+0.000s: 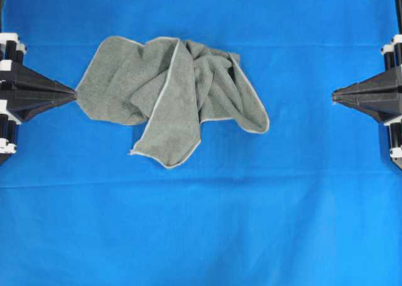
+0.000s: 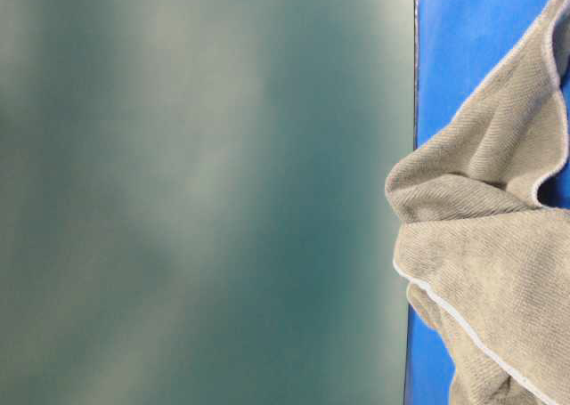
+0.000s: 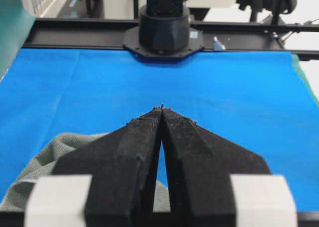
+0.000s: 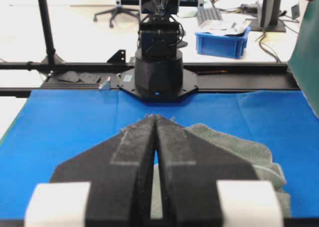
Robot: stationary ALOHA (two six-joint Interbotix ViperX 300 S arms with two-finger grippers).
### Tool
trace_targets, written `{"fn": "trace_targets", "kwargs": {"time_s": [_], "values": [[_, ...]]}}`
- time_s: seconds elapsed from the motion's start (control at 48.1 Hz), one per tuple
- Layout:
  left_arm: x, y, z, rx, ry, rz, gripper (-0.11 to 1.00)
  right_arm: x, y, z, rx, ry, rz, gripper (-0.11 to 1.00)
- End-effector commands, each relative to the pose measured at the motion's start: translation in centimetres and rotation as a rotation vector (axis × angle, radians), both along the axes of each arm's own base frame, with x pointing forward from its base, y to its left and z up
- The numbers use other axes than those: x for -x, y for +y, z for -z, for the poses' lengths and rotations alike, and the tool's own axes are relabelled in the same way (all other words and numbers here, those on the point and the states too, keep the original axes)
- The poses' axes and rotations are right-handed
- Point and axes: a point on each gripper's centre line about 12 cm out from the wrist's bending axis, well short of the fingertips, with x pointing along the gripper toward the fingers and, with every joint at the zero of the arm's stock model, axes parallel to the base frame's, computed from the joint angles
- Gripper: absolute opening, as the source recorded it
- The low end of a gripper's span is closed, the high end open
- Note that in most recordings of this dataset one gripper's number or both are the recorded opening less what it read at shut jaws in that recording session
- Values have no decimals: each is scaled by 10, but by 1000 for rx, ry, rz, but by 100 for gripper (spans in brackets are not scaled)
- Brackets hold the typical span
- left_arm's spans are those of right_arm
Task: Fold a large towel.
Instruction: 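Reach both grippers to opposite edges of the grey towel and grasp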
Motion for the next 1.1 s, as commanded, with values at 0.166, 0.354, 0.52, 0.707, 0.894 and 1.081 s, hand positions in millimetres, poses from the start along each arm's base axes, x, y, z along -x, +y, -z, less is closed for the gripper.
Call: {"fn": "trace_targets", "kwargs": {"time_s": [0.166, 0.354, 0.52, 0.707, 0.894, 1.081], "values": [[-11, -8, 4, 37, 34, 36, 2, -16, -1, -1, -6, 101, 3, 1], [-25, -26, 28, 41, 141, 112, 2, -33, -1, 24, -30, 281, 4, 1], [-41, -37, 51, 68, 251, 144, 2, -51, -1, 54, -80, 411, 12, 1], [-63, -42, 80, 91, 385, 138, 13, -79, -1, 85, -154, 552, 33, 1], [-86, -46, 117, 70, 556, 130, 67, -105, -2, 122, -187, 706, 56, 42], [-106, -45, 158, 48, 720, 107, 84, -123, -9, 152, -208, 827, 92, 61]]}}
